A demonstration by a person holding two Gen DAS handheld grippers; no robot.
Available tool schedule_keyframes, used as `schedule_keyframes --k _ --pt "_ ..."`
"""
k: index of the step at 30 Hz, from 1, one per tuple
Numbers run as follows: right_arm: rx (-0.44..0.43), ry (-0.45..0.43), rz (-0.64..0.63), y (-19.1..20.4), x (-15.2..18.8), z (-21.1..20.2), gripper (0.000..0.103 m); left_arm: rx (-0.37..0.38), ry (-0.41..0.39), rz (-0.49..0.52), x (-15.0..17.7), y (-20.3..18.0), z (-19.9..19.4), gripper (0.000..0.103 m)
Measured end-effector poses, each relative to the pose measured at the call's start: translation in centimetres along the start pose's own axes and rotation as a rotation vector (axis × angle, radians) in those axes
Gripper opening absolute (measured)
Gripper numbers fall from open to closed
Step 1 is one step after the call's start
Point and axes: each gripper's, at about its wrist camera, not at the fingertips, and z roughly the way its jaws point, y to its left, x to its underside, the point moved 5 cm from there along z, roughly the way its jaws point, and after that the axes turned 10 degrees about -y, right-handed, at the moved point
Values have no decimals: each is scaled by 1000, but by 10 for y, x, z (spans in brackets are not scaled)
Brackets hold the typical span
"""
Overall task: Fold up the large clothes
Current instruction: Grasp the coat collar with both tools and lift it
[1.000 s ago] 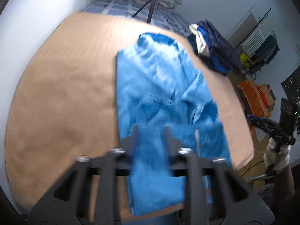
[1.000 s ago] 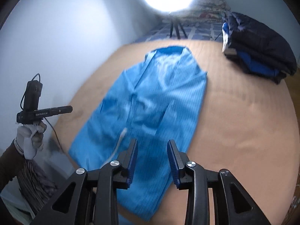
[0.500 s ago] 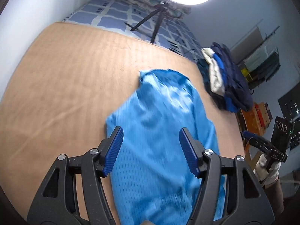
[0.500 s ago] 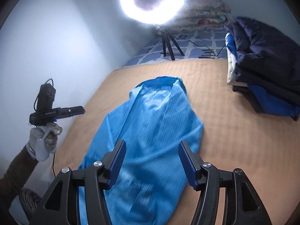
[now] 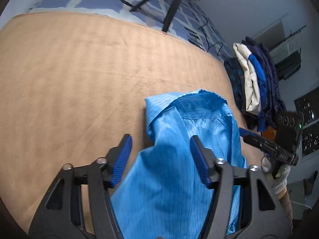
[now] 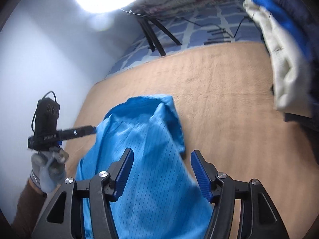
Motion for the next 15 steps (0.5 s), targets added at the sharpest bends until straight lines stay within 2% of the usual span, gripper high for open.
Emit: schedule_keyframes --k 2,6,8,10,12,15 --pt "-16 7 30 -7 -5 14 61 -14 36 21 0 -5 15 41" --pt "-64 32 97 -12 -10 40 58 -57 58 88 0 -17 35 28" --pt "-47 53 93 -11 -8 53 49 -64 44 100 -1 -21 38 17" --pt "-17 54 58 -6 -7 59 32 -63 37 99 -1 -24 36 10" --pt "-13 49 30 3 -7 59 21 -70 23 113 -2 -27 31 9" --pt "30 36 -34 16 -8 53 12 -73 -2 140 -3 -35 22 7"
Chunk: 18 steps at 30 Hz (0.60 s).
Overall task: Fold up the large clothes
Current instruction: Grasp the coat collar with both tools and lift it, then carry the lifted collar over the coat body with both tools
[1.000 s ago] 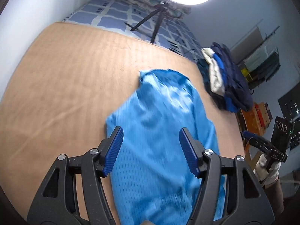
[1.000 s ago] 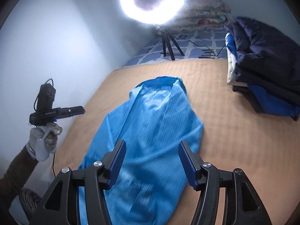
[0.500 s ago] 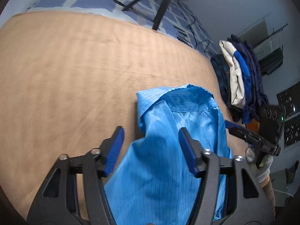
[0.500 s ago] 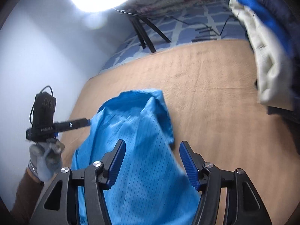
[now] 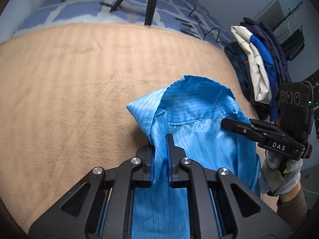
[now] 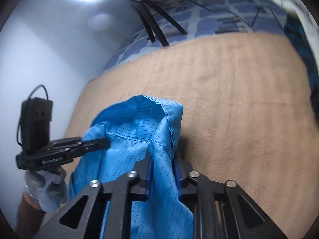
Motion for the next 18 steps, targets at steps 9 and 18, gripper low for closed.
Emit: schedule_keyframes --k 9,18 --pt "24 -63 -101 48 -6 -54 3 31 -90 26 4 -30 -69 5" --pt "1 -118 -204 122 21 -138 2 52 -163 103 41 -75 -177 4"
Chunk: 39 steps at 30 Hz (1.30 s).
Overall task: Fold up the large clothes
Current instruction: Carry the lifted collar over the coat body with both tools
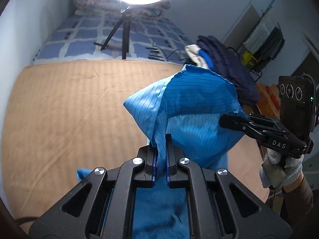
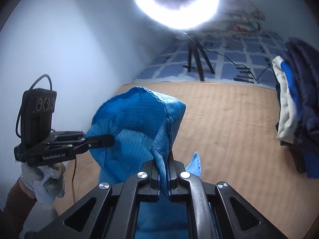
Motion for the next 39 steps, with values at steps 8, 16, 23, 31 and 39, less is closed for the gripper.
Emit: schedule_keyframes --k 8,16,23,31,39 --pt "1 -31 -80 60 44 -76 2 13 -55 34 54 -41 -82 4" --pt "-1 -68 -112 103 120 -131 1 34 -75 64 137 -73 -137 4" --pt "-16 -34 -135 127 201 -140 1 45 -10 45 212 -78 -144 4" --pt "-19 21 -85 120 261 -131 1 29 66 85 268 -76 -143 4" --pt "-17 121 -205 129 304 -156 28 65 96 129 300 -71 -191 42"
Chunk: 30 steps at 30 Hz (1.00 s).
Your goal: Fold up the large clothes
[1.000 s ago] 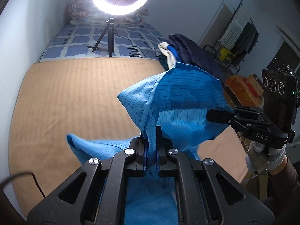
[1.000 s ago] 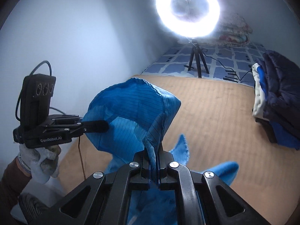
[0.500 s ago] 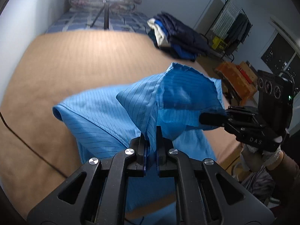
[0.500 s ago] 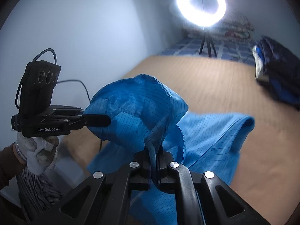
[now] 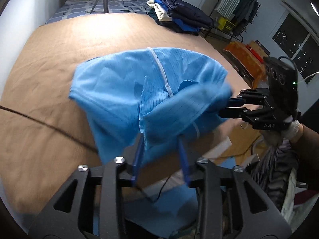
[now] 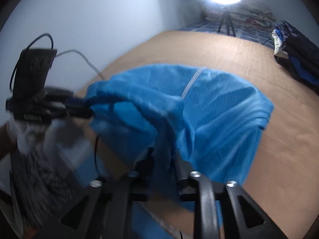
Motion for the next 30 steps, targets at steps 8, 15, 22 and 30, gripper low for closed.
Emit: schedule_keyframes --k 8,15,22,30 --pt "-74 -99 194 -42 4 -47 64 -21 -100 -350 -28 87 -21 59" --pt "-110 -186 530 -109 -2 -39 68 -8 -61 -622 -28 148 21 59" --pt "-226 -212 777 -144 0 -12 69 47 -40 -707 -22 156 50 56" --pt "-237 -162 785 -141 0 7 6 39 -30 -604 -26 134 49 0"
